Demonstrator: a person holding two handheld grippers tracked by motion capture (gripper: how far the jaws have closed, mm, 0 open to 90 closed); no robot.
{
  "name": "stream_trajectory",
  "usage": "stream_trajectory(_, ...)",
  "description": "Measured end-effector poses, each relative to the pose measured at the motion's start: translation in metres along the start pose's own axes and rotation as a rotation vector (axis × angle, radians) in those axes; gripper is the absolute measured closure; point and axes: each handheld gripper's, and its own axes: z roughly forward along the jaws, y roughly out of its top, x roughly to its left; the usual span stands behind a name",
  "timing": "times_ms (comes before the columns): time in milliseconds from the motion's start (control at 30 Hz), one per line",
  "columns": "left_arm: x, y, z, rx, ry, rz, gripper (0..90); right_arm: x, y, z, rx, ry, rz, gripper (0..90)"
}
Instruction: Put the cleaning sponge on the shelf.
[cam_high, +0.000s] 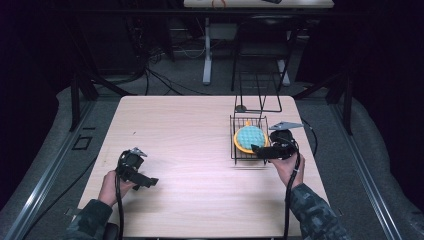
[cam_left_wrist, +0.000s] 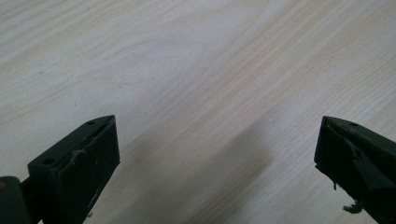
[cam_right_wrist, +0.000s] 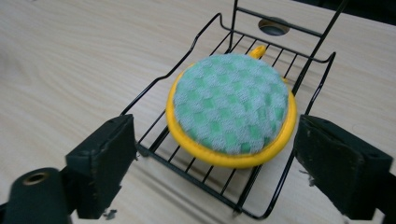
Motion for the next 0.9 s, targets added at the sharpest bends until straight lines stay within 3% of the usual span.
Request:
stream_trajectory(467,-0.002,0.001,0.001,0.001,-0.003,0.002,0.1,0.01,-0.019,-0.039,0.014,-0.001,-0.05,1.1)
stream_trajectory(700,-0.002,0.001,0.001,0.002,0.003,0.005,0.2,0.009,-0.038,-0.062,0.012,-0.025,-0.045,1.2)
stream_trajectory(900,-0.003,0.001,0.001,0.011,0.009,0.008,0.8,0.007,-0.052,-0.07,0.03,-0.042,-0.041,2.1)
